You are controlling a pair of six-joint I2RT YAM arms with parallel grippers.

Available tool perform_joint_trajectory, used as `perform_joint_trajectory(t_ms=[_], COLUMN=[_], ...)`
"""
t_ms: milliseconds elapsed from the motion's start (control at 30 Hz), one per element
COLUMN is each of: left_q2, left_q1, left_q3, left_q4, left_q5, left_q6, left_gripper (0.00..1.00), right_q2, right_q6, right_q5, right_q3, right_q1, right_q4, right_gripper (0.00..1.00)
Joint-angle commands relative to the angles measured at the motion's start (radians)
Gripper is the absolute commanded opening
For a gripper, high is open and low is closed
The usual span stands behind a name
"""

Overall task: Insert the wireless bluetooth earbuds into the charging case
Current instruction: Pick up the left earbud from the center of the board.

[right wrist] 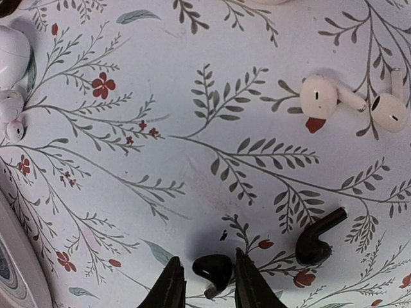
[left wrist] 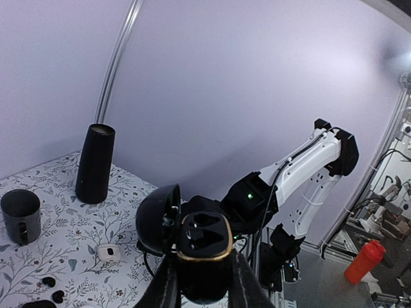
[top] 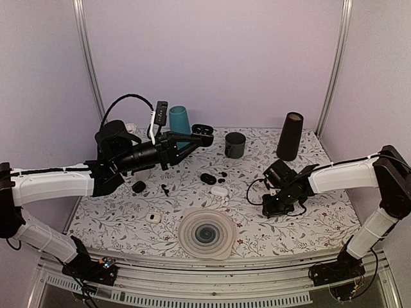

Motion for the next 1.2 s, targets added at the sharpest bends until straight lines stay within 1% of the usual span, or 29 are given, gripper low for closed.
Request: perform_joint_trajectory(t_ms=[0, 267, 633, 1167], left_q2=[-0.005, -0.011, -0.009, -0.015], left_q1=[0.013, 0.013, 0.012, 0.014], left_q3=[0.001, 0.0, 0.004, -0.003], left_q4=[0.007, 0.003, 0.002, 0.005], left_q5=[0.002, 0.002, 0.0, -0.009], left_q6=[-0.005, -0.004, -0.003, -0.001], left_gripper=[0.0, 0.0, 0.0, 0.0], right_q2=[-0.014, 0.017, 0.041, 0.076], right_q6=[0.01, 0.004, -0.012, -0.011], right_q5=[0.02, 0.016, 0.035, 0.113], right_q3=[0.017, 0.02, 0.041, 0.086], right_q1=[0.007, 0.007, 0.007, 0.052], right_q4=[-0.011, 0.008, -0.008, -0.087], right_gripper=[0.27, 0.27, 0.25, 0.24])
